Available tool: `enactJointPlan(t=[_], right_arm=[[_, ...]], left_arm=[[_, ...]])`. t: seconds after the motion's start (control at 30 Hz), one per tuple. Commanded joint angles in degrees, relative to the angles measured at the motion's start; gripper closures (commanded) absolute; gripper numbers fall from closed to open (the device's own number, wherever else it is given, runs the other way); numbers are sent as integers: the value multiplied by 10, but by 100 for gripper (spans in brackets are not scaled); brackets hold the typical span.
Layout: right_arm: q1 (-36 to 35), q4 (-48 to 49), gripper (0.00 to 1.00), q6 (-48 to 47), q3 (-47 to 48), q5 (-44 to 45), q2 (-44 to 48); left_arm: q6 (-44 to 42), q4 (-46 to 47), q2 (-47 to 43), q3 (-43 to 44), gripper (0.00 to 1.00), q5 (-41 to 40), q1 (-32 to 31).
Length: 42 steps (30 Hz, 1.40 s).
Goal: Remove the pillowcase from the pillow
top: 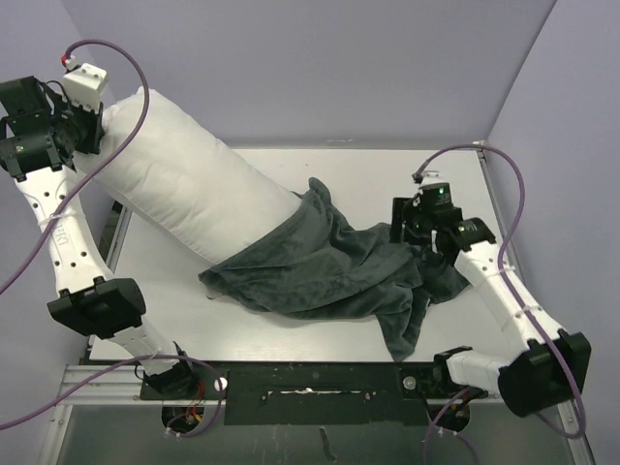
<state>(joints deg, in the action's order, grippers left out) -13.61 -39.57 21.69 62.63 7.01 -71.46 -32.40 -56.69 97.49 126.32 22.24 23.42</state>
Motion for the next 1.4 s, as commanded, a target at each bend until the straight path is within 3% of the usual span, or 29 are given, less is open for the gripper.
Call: enactJointPlan(t=[0.0,0.13,0.23,0.4,0.53,0.6,0.7,0.73,0.77,1.1,1.37], right_arm=[[-125,52,32,-103,-53,-80,85],[-301,59,31,-137,-78,-60,87],[-389,85,28,-155,-95,-42,45],[-447,146,26,-167,-93,-41,-33],[-458,149,31,-168,-78,5,-103],[-460,150,38,-158,-76,22,-123],[-455,141,74,-113,-84,85,-125],[-446,129,91,-86,-87,105,-120],[-432,112,100,-52,-90,126,-115],[-169,-98,100,245,-136,178,20],[50,-133,100,253,-139,121,144]], left_arm=[[6,69,-55,-2,100,-5,-19],[13,78,-56,-10,100,-7,-25],[15,82,-60,-14,100,-8,-27],[8,90,-67,-21,100,-10,-28],[3,92,-69,-18,100,-10,-27],[5,93,-68,-15,100,-8,-26],[7,96,-67,-11,100,-7,-25],[9,100,-67,-8,100,-8,-24],[14,105,-66,-5,100,-9,-22],[97,182,-34,68,100,-47,11],[94,189,-24,64,100,-51,15]])
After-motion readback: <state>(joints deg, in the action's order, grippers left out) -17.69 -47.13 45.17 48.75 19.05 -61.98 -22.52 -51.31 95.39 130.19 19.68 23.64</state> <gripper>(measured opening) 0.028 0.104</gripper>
